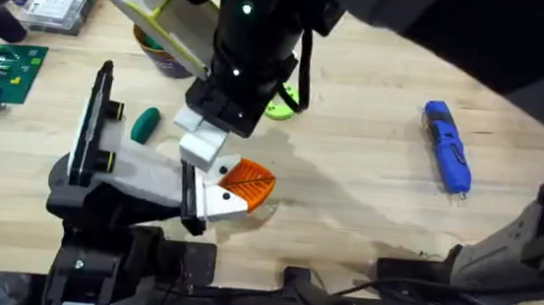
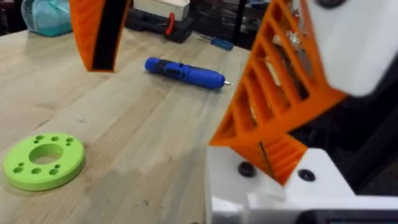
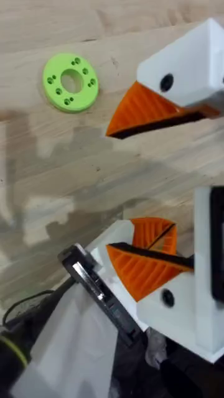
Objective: Pick up the gripper from the table and insert it into the empty holder that is missing its gripper. Then pick up a screw, insert it into the mounting hole, and use the screwdriver to tighten it. Finally, clean up the table by picking up the vegetable and placing it into the bucket.
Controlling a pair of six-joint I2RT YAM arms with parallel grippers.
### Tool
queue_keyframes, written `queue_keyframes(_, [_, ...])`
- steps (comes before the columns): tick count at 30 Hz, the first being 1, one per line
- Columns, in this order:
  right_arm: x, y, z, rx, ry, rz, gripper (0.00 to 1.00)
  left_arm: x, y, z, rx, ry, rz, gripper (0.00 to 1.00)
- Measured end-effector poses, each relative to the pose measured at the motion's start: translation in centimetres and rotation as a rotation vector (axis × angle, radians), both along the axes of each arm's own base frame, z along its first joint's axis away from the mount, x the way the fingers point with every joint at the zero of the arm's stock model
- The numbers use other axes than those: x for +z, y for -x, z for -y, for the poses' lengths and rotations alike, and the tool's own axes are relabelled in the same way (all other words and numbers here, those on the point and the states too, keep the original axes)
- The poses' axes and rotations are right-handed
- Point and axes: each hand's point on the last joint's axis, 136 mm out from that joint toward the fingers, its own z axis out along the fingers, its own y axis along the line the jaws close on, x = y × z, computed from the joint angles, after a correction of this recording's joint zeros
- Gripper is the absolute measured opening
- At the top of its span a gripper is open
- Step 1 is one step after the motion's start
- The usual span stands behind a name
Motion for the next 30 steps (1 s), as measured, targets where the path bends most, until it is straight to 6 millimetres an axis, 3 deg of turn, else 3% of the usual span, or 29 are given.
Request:
queue_keyframes(21, [0.1, -0.2, 0.2, -0.008, 0.002, -0.001, 0.978, 0.0, 0.0, 0.0, -0.001, 0.0, -0.002, 0.005])
queue_keyframes(26, [1.6, -0.8, 2.0, -0.044, -0.016, 0.009, 0.978, 0.0, 0.0, 0.0, -0.001, 0.0, -0.002, 0.005])
queue_keyframes(30, [3.3, -1.3, 4.6, -0.098, -0.023, 0.014, 0.978, 0.0, 0.0, 0.0, -0.001, 0.0, -0.002, 0.005])
